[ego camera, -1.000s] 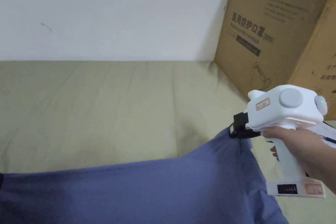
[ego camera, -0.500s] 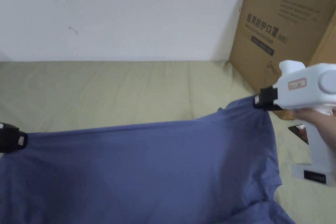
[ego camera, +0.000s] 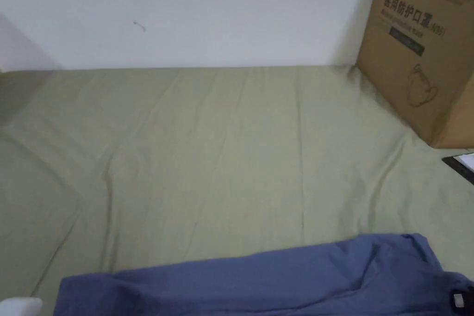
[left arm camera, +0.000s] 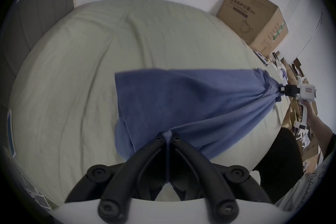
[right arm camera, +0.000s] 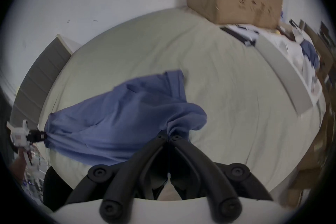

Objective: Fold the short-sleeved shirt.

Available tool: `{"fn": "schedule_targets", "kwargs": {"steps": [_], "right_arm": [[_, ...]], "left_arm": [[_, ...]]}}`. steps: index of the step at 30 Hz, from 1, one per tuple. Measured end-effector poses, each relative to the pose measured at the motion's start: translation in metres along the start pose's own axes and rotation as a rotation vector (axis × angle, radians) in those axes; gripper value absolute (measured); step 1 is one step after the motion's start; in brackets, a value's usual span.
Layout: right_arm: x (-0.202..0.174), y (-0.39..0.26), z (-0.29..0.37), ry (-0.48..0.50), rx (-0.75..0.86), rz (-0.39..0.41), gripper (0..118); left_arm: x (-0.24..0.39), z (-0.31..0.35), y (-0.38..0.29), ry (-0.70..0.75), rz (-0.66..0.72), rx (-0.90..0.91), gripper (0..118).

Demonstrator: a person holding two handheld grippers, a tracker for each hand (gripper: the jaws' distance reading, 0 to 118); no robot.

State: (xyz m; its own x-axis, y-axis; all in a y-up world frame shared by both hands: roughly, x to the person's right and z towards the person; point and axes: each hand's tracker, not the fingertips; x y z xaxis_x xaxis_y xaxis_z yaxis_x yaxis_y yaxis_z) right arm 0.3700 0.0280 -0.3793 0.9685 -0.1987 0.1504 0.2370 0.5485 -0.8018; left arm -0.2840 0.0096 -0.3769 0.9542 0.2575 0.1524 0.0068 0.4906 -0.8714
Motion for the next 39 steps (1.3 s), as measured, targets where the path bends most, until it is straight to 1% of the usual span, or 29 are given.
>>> {"fn": "schedule_targets", "kwargs": {"steps": [3, 4, 5, 6, 7, 8, 9, 10, 11, 12, 13, 14, 16, 19, 21, 22, 24, 25, 26, 27, 28, 29, 30, 31, 32, 33, 35, 37, 39], "right_arm": [[0.006, -0.006, -0.014, -0.029, -0.022, 0.006, 2], [0.004, -0.006, -0.018, -0.046, -0.023, 0.017, 5], [0.002, -0.005, -0.022, -0.063, -0.039, 0.031, 13], [-0.003, -0.004, -0.027, -0.093, -0.051, 0.044, 23], [-0.006, -0.003, -0.029, -0.123, -0.058, 0.06, 38], [-0.008, -0.002, -0.028, -0.123, -0.053, 0.063, 69], [-0.009, -0.001, -0.025, -0.149, -0.045, 0.067, 100], [-0.011, 0.0, -0.021, -0.199, -0.036, 0.064, 112], [-0.011, 0.001, -0.015, -0.19, -0.027, 0.055, 116], [-0.011, 0.004, -0.005, -0.167, 0.01, 0.031, 116], [-0.013, 0.007, 0.012, -0.115, 0.08, 0.001, 117], [-0.019, 0.01, 0.03, -0.079, 0.118, -0.018, 113], [-0.036, 0.013, 0.063, -0.036, 0.218, -0.033, 112], [-0.069, 0.006, 0.106, 0.052, 0.424, -0.054, 112], [-0.096, -0.003, 0.131, 0.136, 0.604, -0.042, 112], [-0.111, -0.008, 0.145, 0.175, 0.706, -0.022, 112], [-0.138, -0.021, 0.159, 0.166, 0.869, 0.004, 108], [-0.151, -0.028, 0.163, 0.162, 0.938, 0.02, 101], [-0.16, -0.036, 0.166, 0.148, 0.992, 0.037, 80], [-0.17, -0.043, 0.167, 0.116, 1.039, 0.065, 53], [-0.18, -0.048, 0.166, 0.058, 1.074, 0.1, 21], [-0.186, -0.051, 0.165, 0.011, 1.081, 0.119, 0], [-0.189, -0.053, 0.163, 0.006, 1.075, 0.131, 0], [-0.19, -0.053, 0.163, 0.041, 1.058, 0.124, 0], [-0.191, -0.053, 0.163, 0.061, 1.041, 0.129, 0], [-0.193, -0.053, 0.164, 0.066, 1.033, 0.131, 0], [-0.192, -0.051, 0.165, 0.065, 1.021, 0.144, 0], [-0.192, -0.05, 0.17, 0.066, 1.001, 0.181, 0], [-0.19, -0.048, 0.174, 0.09, 0.969, 0.225, 0]], "left_arm": [[0.007, -0.004, 0.001, 0.005, 0.02, -0.007, 4], [0.007, -0.005, 0.003, 0.014, 0.025, -0.007, 8], [0.007, -0.007, 0.004, 0.024, 0.028, -0.013, 19], [0.006, -0.009, 0.005, 0.038, 0.031, -0.019, 28], [0.006, -0.008, 0.006, 0.04, 0.031, -0.02, 35], [0.006, -0.007, 0.006, 0.035, 0.033, -0.018, 50], [0.006, -0.003, 0.006, 0.03, 0.037, -0.014, 67], [0.009, 0.002, 0.008, 0.031, 0.039, -0.013, 80], [0.007, 0.003, 0.007, 0.037, 0.033, -0.011, 88], [0.01, 0.01, 0.009, 0.082, 0.006, 0.0, 88], [0.015, 0.023, 0.012, 0.123, -0.016, 0.032, 105], [0.021, 0.036, 0.015, 0.141, -0.035, 0.067, 113], [0.045, 0.071, 0.019, 0.142, -0.061, 0.21, 113], [0.077, 0.112, 0.025, 0.054, -0.078, 0.416, 113], [0.099, 0.133, 0.023, 0.053, -0.062, 0.592, 113], [0.109, 0.142, 0.021, 0.046, -0.056, 0.682, 113], [0.128, 0.152, 0.014, 0.022, -0.078, 0.838, 112], [0.138, 0.155, 0.008, 0.029, -0.104, 0.921, 108], [0.146, 0.157, 0.003, 0.051, -0.112, 0.972, 94], [0.153, 0.157, -0.001, 0.077, -0.123, 1.012, 70], [0.16, 0.156, -0.005, 0.092, -0.143, 1.036, 31], [0.166, 0.155, -0.007, 0.124, -0.15, 1.041, 0], [0.173, 0.152, -0.008, 0.148, -0.163, 1.036, 0], [0.172, 0.152, -0.012, 0.173, -0.16, 1.048, 0], [0.172, 0.152, -0.015, 0.144, -0.156, 1.043, 0], [0.172, 0.153, -0.018, 0.145, -0.143, 1.054, 0], [0.167, 0.159, -0.016, 0.201, -0.125, 1.06, 0], [0.145, 0.168, 0.0, 0.133, -0.062, 0.989, 0], [0.108, 0.168, 0.028, 0.037, 0.02, 0.818, 0]]}}
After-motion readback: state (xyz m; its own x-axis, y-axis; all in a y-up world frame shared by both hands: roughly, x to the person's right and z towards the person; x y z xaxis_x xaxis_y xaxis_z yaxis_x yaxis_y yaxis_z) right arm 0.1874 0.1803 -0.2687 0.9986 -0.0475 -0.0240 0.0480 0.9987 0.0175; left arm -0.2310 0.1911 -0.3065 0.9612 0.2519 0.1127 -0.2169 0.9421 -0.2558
